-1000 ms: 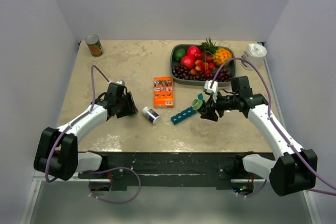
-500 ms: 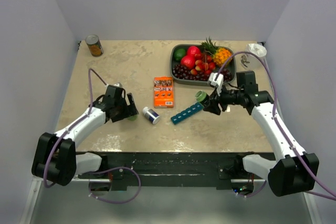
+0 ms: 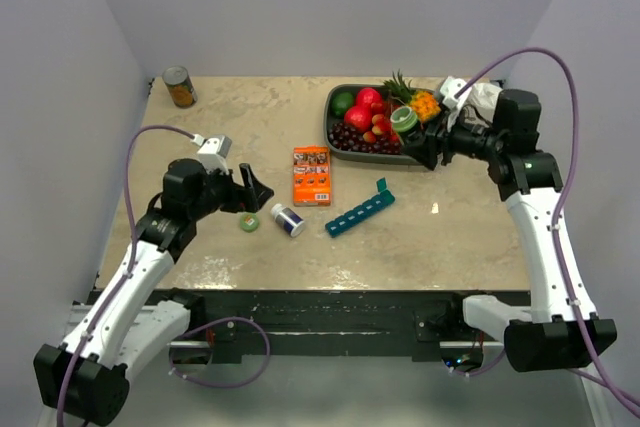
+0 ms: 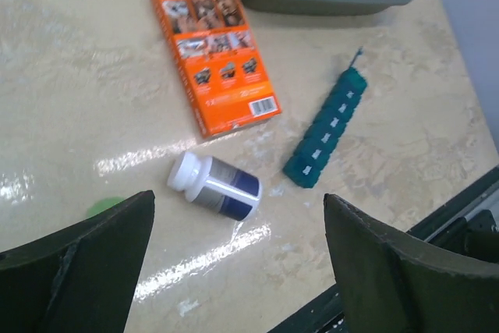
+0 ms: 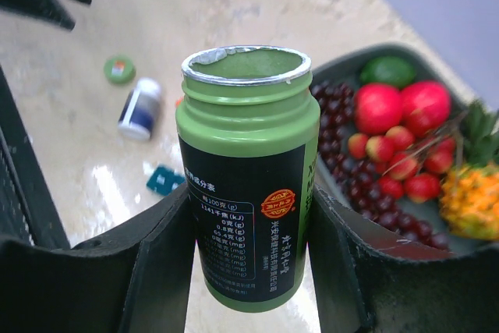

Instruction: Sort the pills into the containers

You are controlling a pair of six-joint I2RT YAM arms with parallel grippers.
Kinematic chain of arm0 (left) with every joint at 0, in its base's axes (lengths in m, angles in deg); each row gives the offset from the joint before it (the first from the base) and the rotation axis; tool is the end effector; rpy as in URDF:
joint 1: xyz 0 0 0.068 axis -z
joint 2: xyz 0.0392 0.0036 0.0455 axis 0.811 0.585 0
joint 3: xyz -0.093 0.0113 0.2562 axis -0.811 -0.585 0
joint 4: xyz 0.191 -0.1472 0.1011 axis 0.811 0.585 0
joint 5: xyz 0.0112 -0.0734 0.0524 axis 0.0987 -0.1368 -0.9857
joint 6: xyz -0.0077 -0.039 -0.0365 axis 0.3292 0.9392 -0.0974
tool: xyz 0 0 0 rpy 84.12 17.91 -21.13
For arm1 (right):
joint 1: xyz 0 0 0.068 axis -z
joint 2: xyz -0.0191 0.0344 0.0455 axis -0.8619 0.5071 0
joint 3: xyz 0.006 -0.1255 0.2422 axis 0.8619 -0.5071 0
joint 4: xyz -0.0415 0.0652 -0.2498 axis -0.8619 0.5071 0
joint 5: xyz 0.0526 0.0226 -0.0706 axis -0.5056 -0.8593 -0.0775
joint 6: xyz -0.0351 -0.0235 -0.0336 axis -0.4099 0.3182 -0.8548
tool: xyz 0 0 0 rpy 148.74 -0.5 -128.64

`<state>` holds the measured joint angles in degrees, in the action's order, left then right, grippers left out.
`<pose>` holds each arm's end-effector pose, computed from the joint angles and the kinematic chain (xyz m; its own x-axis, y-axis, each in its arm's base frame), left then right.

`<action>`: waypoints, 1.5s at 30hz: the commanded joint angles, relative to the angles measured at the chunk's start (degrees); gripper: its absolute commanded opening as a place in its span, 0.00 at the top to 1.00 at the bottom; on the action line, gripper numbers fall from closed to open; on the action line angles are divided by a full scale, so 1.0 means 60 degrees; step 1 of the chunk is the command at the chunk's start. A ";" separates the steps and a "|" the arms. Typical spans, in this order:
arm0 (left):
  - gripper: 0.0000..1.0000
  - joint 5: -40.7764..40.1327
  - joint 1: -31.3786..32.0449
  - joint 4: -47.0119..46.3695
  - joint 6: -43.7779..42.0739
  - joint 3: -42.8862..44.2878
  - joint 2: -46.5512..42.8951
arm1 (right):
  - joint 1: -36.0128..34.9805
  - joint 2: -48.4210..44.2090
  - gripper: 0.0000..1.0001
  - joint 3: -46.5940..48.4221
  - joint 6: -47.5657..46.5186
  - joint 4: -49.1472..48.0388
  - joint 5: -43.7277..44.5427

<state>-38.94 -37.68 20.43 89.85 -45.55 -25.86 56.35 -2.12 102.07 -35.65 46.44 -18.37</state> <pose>0.1852 -0.0650 0.2788 -0.6539 -0.2430 -0.7165 0.2376 0.8332 -0.4994 0.2236 0.0395 0.4016 -0.1075 -0.2932 -0.9500 -0.8391 0.5393 -0.0714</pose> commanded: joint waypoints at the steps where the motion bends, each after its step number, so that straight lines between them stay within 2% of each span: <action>1: 0.07 0.1059 -0.0042 -0.1217 -0.0784 0.0038 -0.0737 | 0.0178 -0.0088 1.00 0.1229 0.2120 -0.2184 -0.0361; 3: 0.07 0.1249 -0.0042 -0.1581 -0.0858 -0.0210 -0.1087 | 0.0324 -0.0073 1.00 0.1450 0.2533 -0.2816 -0.0011; 4: 0.07 0.1308 -0.0042 -0.1744 -0.0916 -0.0342 -0.1220 | 0.0383 -0.0073 1.00 0.1392 0.3159 -0.3776 0.0194; 7: 0.07 0.1396 -0.0042 -0.2330 -0.0990 -0.0899 -0.1645 | 0.0501 0.0043 1.00 0.0880 0.4623 -0.5158 0.0621; 9: 0.07 0.1498 -0.0042 -0.2651 -0.1004 -0.1206 -0.1791 | 0.0341 -0.0130 1.00 0.0442 0.5184 -0.5192 -0.0328; 11: 0.07 0.1601 -0.0042 -0.2930 -0.1063 -0.1339 -0.1851 | -0.1295 -0.0860 1.00 -0.0172 0.4400 -0.4390 -0.0011; 13: 0.07 0.1747 -0.0042 -0.3121 -0.1078 -0.1515 -0.1880 | -0.1594 -0.1695 0.99 -0.0569 0.4086 -0.4371 -0.0344; 14: 0.07 0.1777 -0.0042 -0.3282 -0.1092 -0.1559 -0.1880 | -0.1507 -0.1728 0.99 -0.0339 0.3986 -0.4053 -0.0215; 15: 0.07 0.1893 -0.0042 -0.3269 -0.1092 -0.1646 -0.1837 | -0.1303 -0.1743 0.99 -0.0134 0.3318 -0.3629 0.0540; 17: 0.07 0.1982 -0.0042 -0.3765 -0.1136 -0.1705 -0.1822 | 0.0011 -0.1598 1.00 -0.0320 0.3558 -0.4571 0.1351; 18: 0.07 0.2069 -0.0042 -0.3825 -0.1165 -0.1749 -0.1764 | 0.0699 -0.1336 1.00 -0.0366 0.4619 -0.5215 0.1223; 19: 0.07 0.2128 -0.0042 -0.3883 -0.1238 -0.1764 -0.1734 | 0.1634 -0.0506 1.00 0.0098 0.5050 -0.5366 0.0540; 21: 0.07 0.2187 -0.0042 -0.3942 -0.1326 -0.1837 -0.1704 | 0.1658 -0.0089 1.00 0.0555 0.5245 -0.4465 -0.0458; 22: 0.07 0.2216 -0.0042 -0.3957 -0.1428 -0.1852 -0.1704 | 0.0759 -0.0305 1.00 -0.0139 0.5332 -0.4561 -0.0680; 24: 0.07 0.2290 -0.0042 -0.3972 -0.1488 -0.1852 -0.1704 | -0.0620 -0.2087 0.99 -0.1210 0.4430 -0.4780 -0.0202; 25: 0.07 0.2304 -0.0042 -0.3972 -0.1531 -0.1867 -0.1704 | -0.1294 -0.2617 0.98 -0.2144 0.4483 -0.5579 0.0453; 26: 0.07 0.2392 -0.0042 -0.4030 -0.1532 -0.1852 -0.1690 | -0.1272 -0.3013 0.96 -0.2240 0.4411 -0.5631 0.0750; 27: 0.07 0.2421 -0.0042 -0.4059 -0.1546 -0.1881 -0.1675 | -0.1127 -0.2872 0.96 -0.2096 0.3714 -0.5370 0.1362; 28: 0.07 0.2480 -0.0042 -0.4089 -0.1575 -0.1881 -0.1646 | -0.0270 -0.2610 0.98 -0.1674 0.3750 -0.5237 0.1934; 29: 0.07 0.2611 -0.0042 -0.4132 -0.1590 -0.1867 -0.1602 | 0.0508 -0.2187 0.98 -0.1481 0.4186 -0.5468 0.1214; 30: 0.07 0.2670 -0.0042 -0.4162 -0.1605 -0.1852 -0.1558 | 0.1443 -0.1457 0.99 -0.1349 0.5698 -0.5804 0.0047; 31: 0.07 0.2700 -0.0042 -0.4148 -0.1649 -0.1838 -0.1529 | 0.1714 -0.1233 1.00 -0.1072 0.5989 -0.5967 -0.0487; 32: 0.07 0.2729 -0.0042 -0.4133 -0.1678 -0.1838 -0.1514 | 0.1296 -0.1274 1.00 -0.1142 0.5789 -0.5664 -0.0681; 33: 0.07 0.2729 -0.0042 -0.4118 -0.1693 -0.1823 -0.1514 | 0.0610 -0.2101 1.00 -0.1461 0.4917 -0.5559 -0.0306; 34: 0.07 0.2715 -0.0042 -0.4104 -0.1736 -0.1823 -0.1514 | -0.0905 -0.2588 0.98 -0.2161 0.4372 -0.4978 0.0032; 35: 0.07 0.2773 -0.0042 -0.4118 -0.1766 -0.1823 -0.1528 | -0.1297 -0.2970 0.97 -0.2559 0.4004 -0.5146 0.0456; 36: 0.07 0.2831 -0.0042 -0.4133 -0.1766 -0.1823 -0.1543 | -0.1330 -0.3235 0.97 -0.2781 0.4043 -0.5322 0.1490; 37: 0.07 0.2875 -0.0028 -0.4162 -0.1781 -0.1823 -0.1543 | -0.0866 -0.3092 0.97 -0.2667 0.3884 -0.5005 0.2138; 38: 0.07 0.2934 -0.0028 -0.4264 -0.1781 -0.1837 -0.1558 | -0.0340 -0.2801 0.98 -0.2550 0.3912 -0.4900 0.2072; 39: 0.07 0.3079 -0.0042 -0.4308 -0.1795 -0.1867 -0.1572 | 0.0318 -0.2551 0.99 -0.2505 0.4710 -0.4928 -0.0002; 40: 0.07 0.3168 -0.0028 -0.4367 -0.1853 -0.1881 -0.1558 | 0.0760 -0.2346 0.99 -0.2693 0.4950 -0.4986 -0.0922; 41: 0.07 0.3270 -0.0028 -0.4353 -0.1970 -0.1867 -0.1558 | 0.0155 -0.2503 0.98 -0.2913 0.4807 -0.4827 -0.1236; 42: 0.07 0.3286 -0.0028 -0.4295 -0.2073 -0.1838 -0.1558 | -0.0634 -0.2780 0.98 -0.3002 0.2761 -0.4231 -0.0761; 43: 0.07 0.3286 -0.0028 -0.4178 -0.2407 -0.1809 -0.1572 | -0.1657 -0.3305 0.97 -0.3177 0.2102 -0.3036 0.0680; 44: 0.07 0.3301 -0.0028 -0.4046 -0.2570 -0.1750 -0.1602 | -0.1667 -0.3339 0.96 -0.3309 0.2183 -0.3213 0.1289; 45: 0.07 0.3257 -0.0028 -0.4030 -0.2717 -0.1764 -0.1645 | -0.1145 -0.3180 0.97 -0.3223 0.1690 -0.2605 0.1686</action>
<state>-21.21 -37.68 -2.06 79.10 -56.66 -34.84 52.50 -18.81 83.88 -14.17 21.43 -14.54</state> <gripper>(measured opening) 0.931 0.548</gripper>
